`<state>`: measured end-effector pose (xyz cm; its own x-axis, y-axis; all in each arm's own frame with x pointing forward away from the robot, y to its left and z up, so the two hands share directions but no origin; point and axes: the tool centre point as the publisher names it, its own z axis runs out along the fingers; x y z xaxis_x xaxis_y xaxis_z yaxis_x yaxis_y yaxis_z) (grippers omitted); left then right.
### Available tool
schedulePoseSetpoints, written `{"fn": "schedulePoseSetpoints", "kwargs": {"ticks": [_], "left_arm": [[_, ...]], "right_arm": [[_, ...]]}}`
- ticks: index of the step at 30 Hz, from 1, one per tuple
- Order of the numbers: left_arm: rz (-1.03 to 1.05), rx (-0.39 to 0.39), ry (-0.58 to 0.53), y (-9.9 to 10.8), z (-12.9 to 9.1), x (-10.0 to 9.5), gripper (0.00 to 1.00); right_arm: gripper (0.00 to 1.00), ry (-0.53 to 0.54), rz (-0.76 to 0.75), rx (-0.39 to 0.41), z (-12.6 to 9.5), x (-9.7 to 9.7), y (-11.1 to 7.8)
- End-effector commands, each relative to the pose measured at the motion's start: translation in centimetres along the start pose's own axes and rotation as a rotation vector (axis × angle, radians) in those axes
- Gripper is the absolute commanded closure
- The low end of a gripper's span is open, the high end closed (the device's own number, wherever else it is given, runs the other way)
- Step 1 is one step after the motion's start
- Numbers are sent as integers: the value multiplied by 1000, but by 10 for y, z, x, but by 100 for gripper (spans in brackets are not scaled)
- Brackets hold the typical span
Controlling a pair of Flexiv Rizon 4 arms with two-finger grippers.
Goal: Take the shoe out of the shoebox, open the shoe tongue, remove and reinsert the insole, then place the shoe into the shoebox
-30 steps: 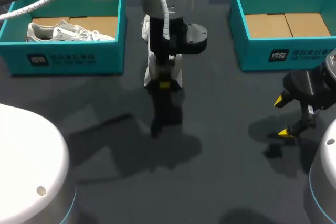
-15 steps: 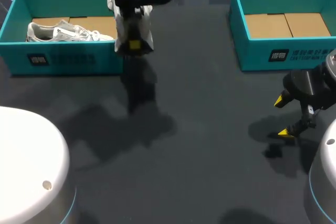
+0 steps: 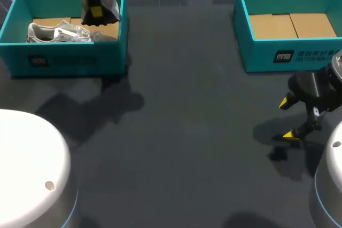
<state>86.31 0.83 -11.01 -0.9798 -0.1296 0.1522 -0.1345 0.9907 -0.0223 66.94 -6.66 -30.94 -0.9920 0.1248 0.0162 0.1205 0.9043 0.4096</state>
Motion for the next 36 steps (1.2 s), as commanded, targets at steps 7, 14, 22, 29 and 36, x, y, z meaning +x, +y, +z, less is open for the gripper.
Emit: {"fn": "schedulePoseSetpoints", "kwargs": {"ticks": [7, 14, 22, 29, 36], "left_arm": [[63, -39, 35, 44, -18, -85, 100], [63, -39, 35, 44, -18, -85, 100], [63, -39, 35, 44, -18, -85, 100], [29, -26, -5, 81, -24, -142, 100], [-55, -29, -17, 117, -16, -203, 100]], "right_arm": [[0, -2, 0, 1, 0, 2, 0], [0, -2, 0, 1, 0, 2, 0], [0, -2, 0, 1, 0, 2, 0], [0, -2, 0, 1, 0, 2, 0], [0, -2, 0, 1, 0, 2, 0]]}}
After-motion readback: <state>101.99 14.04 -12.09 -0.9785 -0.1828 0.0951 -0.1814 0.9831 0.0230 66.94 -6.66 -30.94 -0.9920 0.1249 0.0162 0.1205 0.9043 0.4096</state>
